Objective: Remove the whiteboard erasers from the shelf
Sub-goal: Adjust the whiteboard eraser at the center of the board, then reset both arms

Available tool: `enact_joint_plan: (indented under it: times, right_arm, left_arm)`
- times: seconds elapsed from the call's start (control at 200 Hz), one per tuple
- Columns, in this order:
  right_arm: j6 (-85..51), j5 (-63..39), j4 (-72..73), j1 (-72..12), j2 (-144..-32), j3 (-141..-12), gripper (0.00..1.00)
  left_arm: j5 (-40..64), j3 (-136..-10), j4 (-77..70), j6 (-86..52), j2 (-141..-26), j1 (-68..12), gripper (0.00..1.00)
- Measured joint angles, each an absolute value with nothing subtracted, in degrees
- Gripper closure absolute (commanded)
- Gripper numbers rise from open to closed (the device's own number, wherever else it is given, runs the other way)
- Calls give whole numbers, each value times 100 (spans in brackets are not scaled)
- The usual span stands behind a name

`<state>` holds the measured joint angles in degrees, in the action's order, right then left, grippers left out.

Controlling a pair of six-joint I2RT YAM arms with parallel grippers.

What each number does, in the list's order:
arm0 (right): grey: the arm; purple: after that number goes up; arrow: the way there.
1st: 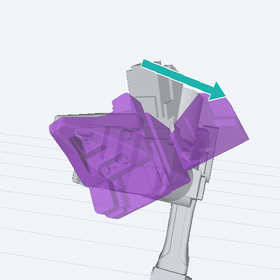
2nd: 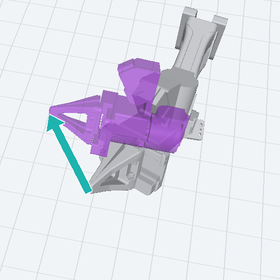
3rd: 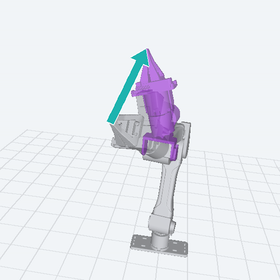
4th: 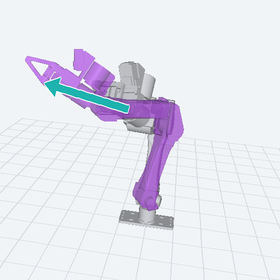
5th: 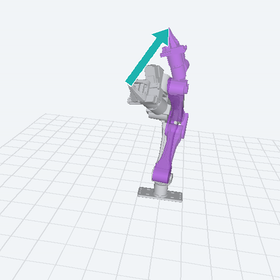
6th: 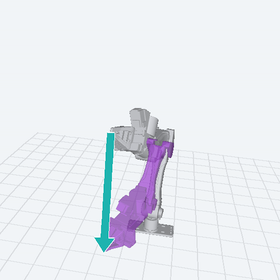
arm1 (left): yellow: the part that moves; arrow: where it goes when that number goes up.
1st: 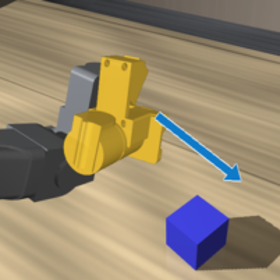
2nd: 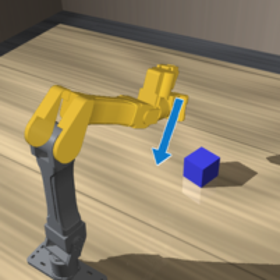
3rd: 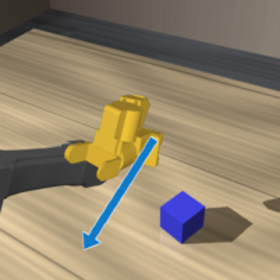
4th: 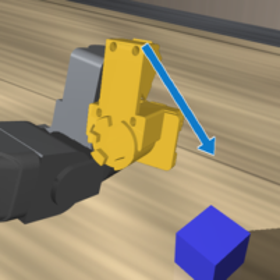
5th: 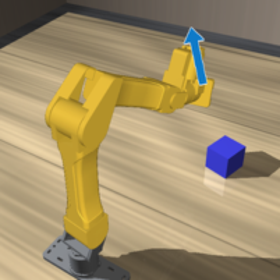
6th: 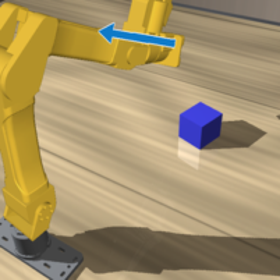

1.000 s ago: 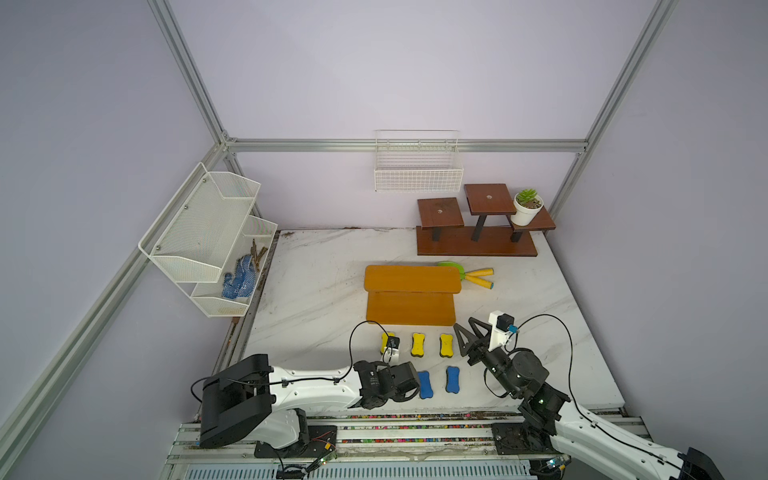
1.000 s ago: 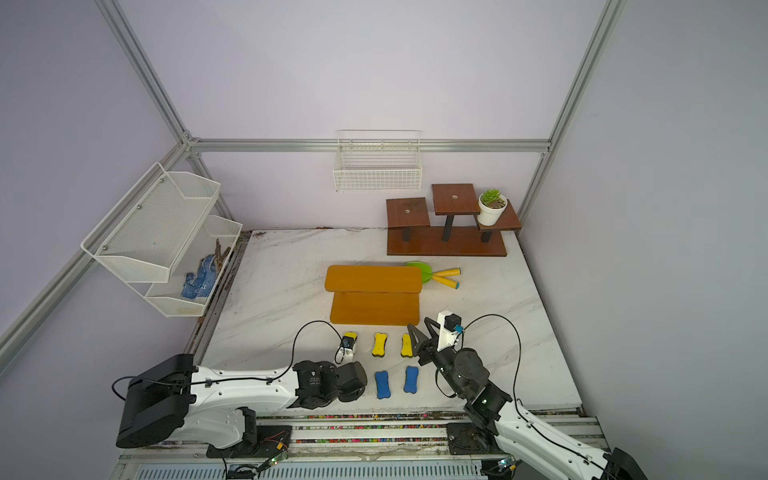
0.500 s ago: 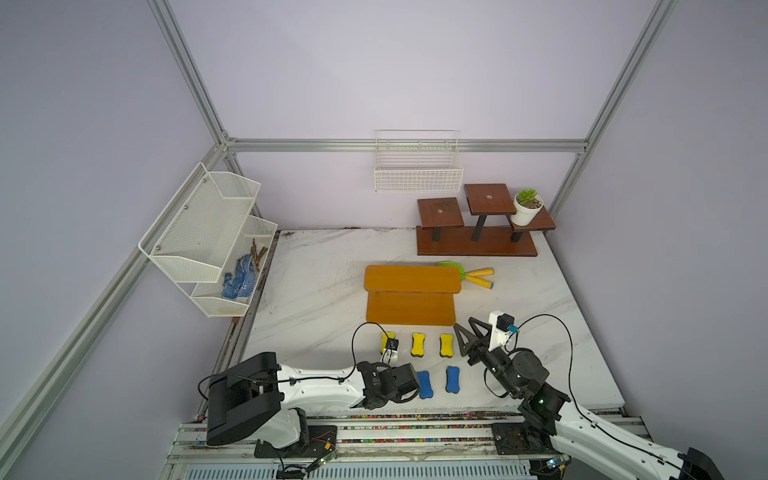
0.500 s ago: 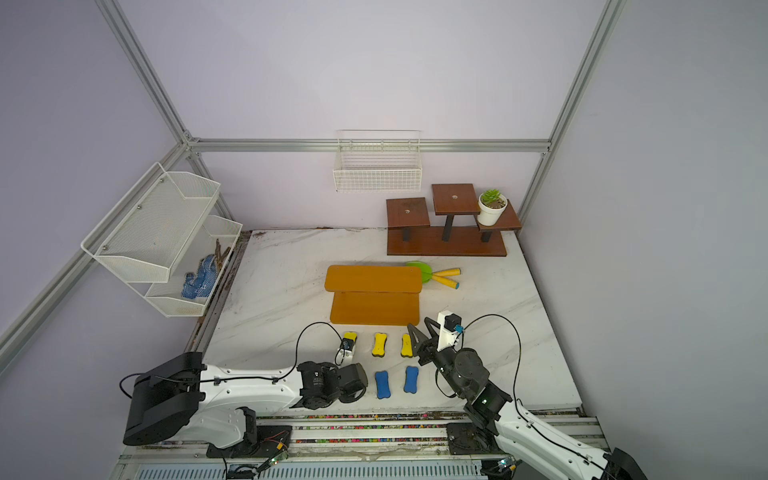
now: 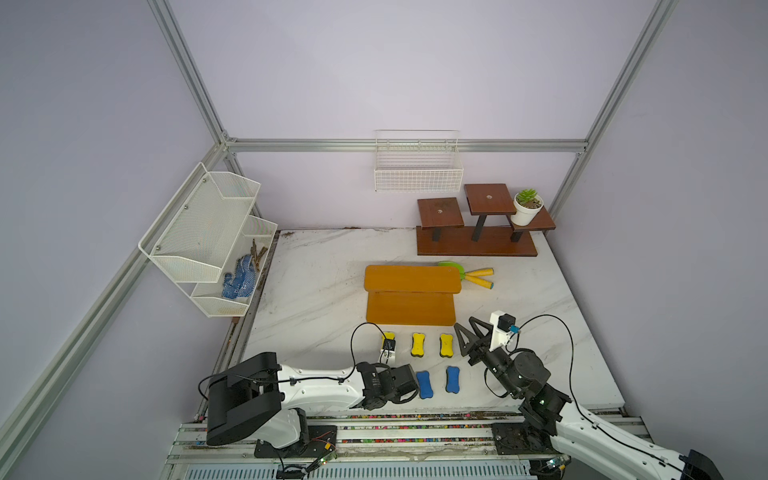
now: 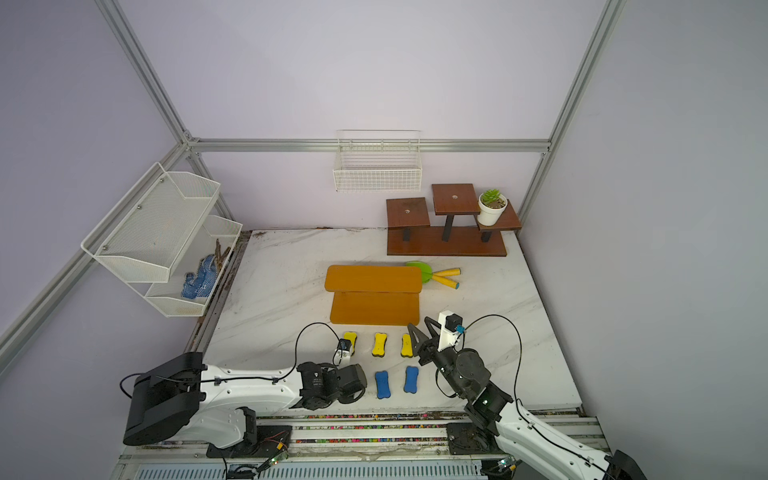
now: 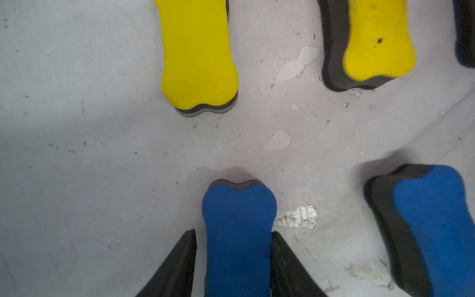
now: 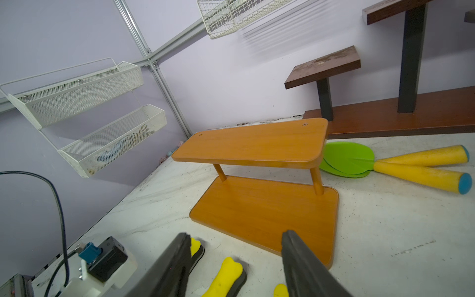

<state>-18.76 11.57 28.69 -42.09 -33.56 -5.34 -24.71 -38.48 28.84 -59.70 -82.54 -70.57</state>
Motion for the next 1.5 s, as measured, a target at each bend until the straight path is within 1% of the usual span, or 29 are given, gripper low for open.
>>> enact_joint_plan:
  times: [0.03, 0.075, 0.155, 0.235, 0.27, 0.33, 0.4, 0.41, 0.42, 0.48, 0.575, 0.61, 0.635, 0.705, 0.79, 0.875, 0.925, 0.97, 1.01, 1.06, 1.115, 1.165, 1.225, 1.275, 1.3, 1.335, 1.41, 1.45, 1.5]
  right_arm:
    - [-1876, 1157, 2869, -4209, -3347, -534, 39]
    - [-1876, 1157, 2869, -4209, -3323, -534, 39]
    - [-1876, 1157, 2869, -4209, -3319, -534, 39]
    - [-1876, 1157, 2869, -4209, -3319, -534, 39]
    - [-1876, 1157, 2869, -4209, -3319, -534, 37]
    - [-1872, 1160, 2867, -4209, -3319, -534, 35]
    - [-1868, 1166, 2860, -4209, -3301, -534, 36]
    - [-1865, 1166, 2860, -4209, -3297, -534, 31]
    - [-1865, 1166, 2858, -4209, -3293, -534, 30]
    - [-1831, 1194, 2834, -4209, -3271, -534, 24]
    - [-1745, 1321, 2718, -4209, -3251, -548, 13]
    - [-1702, 1393, 2650, -4209, -3251, -576, 4]
    - [-1645, 1472, 2580, -4209, -3251, -620, 0]
    - [-1441, 1763, 2462, -4209, -3256, -755, 0]
    - [-996, 2200, 2523, -4206, -3247, -860, 1]
    - [-471, 2768, 2941, -4180, -3323, -816, 1]
    - [-117, 3057, 3267, -4073, -3548, -803, 1]
    - [97, 3245, 3544, -3896, -3859, -803, 1]
    - [220, 3398, 3736, -3671, -4211, -803, 1]
    - [290, 3481, 4021, -3341, -4716, -779, 1]
    - [331, 3470, 4731, -2893, -5498, -596, 1]
    - [379, 3472, 5465, -2569, -6233, -379, 1]
    - [445, 3479, 6213, -2281, -7140, -187, 1]
    - [537, 3461, 6720, -2121, -7747, -185, 1]
    - [593, 3470, 6947, -2047, -8029, -250, 1]
    - [631, 3457, 7205, -1927, -8344, -379, 1]
    - [541, 3129, 7959, -1505, -9067, -672, 0]
    - [467, 3013, 8176, -1291, -9306, -751, 0]
    - [351, 2856, 7990, -1063, -9330, -862, 0]
  left_arm:
    - [-2471, -3846, 2891, -6003, -8254, -7057, 52]
    - [-2473, -3846, 2895, -6045, -8254, -7057, 48]
    - [-2480, -3846, 2908, -6071, -8254, -7057, 34]
    - [-2491, -3846, 2930, -6099, -8252, -7057, 25]
    - [-2491, -3848, 2936, -6097, -8252, -7057, 21]
    - [-2488, -3850, 2945, -6077, -8237, -7057, 17]
    - [-2493, -3868, 2967, -6064, -8128, -7057, 14]
    - [-2493, -3874, 2967, -6060, -8099, -7057, 14]
    - [-2497, -3881, 2971, -6049, -8073, -7057, 13]
    - [-2547, -3913, 2969, -6042, -7876, -7057, 10]
    - [-2738, -3920, 2969, -6001, -7417, -7057, 0]
    - [-2853, -3920, 2967, -5920, -7210, -7057, 0]
    - [-2961, -3920, 2958, -5867, -7048, -7054, 0]
    - [-3409, -3905, 2899, -5561, -6558, -7054, 0]
    - [-4239, -3820, 2554, -4856, -6020, -7050, 0]
    - [-5168, -3376, 1455, -3535, -5651, -6945, 7]
    - [-5347, -3035, 742, -2606, -5500, -6606, 10]
    - [-5282, -2744, 263, -1885, -5354, -6038, 11]
    - [-5078, -2517, -130, -1341, -5203, -5363, 12]
    - [-4676, -2259, -558, -799, -4993, -4342, 10]
    - [-3988, -2080, -888, -373, -4834, -3148, 11]
    - [-3430, -2032, -1151, -172, -4930, -2147, 11]
    - [-2871, -2036, -1588, -21, -5325, -1221, 9]
    - [-2493, -2043, -1962, 64, -5839, -753, 7]
    - [-2307, -2043, -2167, 104, -6178, -600, 10]
    - [-2112, -2056, -2414, 143, -6615, -460, 8]
    - [-1632, -2108, -2657, 261, -7518, -268, 8]
    - [-1376, -2152, -2724, 261, -7832, -178, 7]
    - [-1140, -2239, -2877, 202, -8106, -51, 8]
